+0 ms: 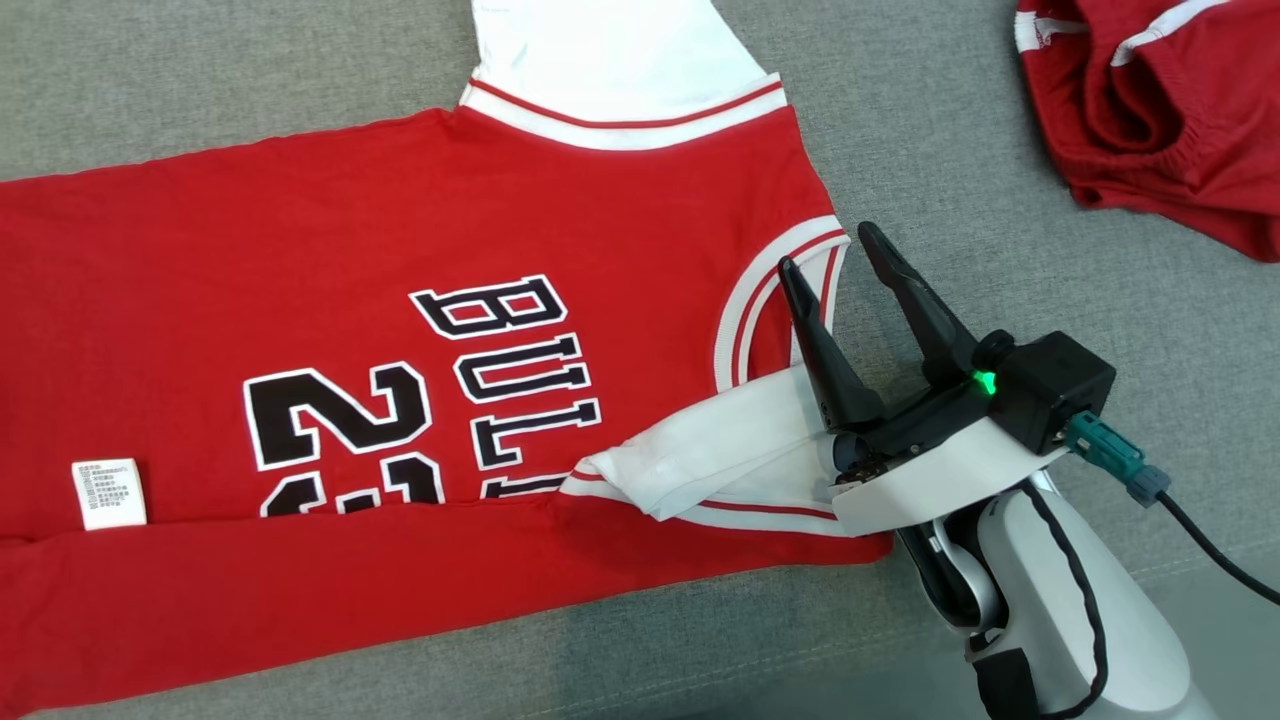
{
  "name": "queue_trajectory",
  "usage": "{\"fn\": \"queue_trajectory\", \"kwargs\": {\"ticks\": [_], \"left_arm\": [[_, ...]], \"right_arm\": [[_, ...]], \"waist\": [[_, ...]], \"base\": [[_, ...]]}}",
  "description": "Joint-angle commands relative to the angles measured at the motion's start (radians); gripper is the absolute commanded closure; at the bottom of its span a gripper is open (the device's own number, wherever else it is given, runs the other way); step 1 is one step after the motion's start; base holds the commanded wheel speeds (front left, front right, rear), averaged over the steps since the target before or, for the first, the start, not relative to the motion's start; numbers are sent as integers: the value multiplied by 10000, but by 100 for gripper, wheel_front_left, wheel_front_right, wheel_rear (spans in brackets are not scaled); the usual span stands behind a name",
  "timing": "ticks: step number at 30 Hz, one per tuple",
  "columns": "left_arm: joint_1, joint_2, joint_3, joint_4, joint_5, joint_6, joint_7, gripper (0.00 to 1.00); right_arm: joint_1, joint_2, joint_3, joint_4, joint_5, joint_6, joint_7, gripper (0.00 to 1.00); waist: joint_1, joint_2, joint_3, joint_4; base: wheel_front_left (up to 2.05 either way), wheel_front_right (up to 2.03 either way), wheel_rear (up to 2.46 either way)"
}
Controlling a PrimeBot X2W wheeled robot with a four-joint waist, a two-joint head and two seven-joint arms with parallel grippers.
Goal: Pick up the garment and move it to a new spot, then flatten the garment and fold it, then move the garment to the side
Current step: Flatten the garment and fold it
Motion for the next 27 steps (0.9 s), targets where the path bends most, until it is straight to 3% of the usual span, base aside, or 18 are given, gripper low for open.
{"fn": "queue_trajectory", "kwargs": {"ticks": [1, 7, 8, 10, 15, 27], "left_arm": [[-207, 750, 354, -49, -132, 6, -88, 0], [-359, 958, 104, -59, -615, 6, -88, 0], [-394, 963, 131, -93, -686, 6, -88, 6], [-426, 981, 128, -199, -760, 6, -88, 52], [-361, 1018, 42, -361, -803, 6, -88, 100], [10, 565, 540, -1173, -209, 6, -88, 100]], "right_arm": [[135, 93, 240, -215, 94, -2, -114, 0], [191, 93, 294, -363, 105, -2, -114, 0], [211, 93, 278, -389, 96, -2, -114, 0], [257, 93, 241, -421, 82, -2, -114, 0], [294, 93, 177, -411, 111, -2, -114, 0], [-598, 93, -47, -101, -86, -2, -106, 0]], "waist": [[0, 0, 35, -56], [0, 0, 140, -221], [0, 0, 153, -227], [0, 0, 165, -221], [0, 0, 141, -136], [0, 0, 67, 203]], "base": [[0, 0, 0], [0, 0, 0], [0, 0, 0], [0, 0, 0], [0, 0, 0], [0, 0, 0]]}}
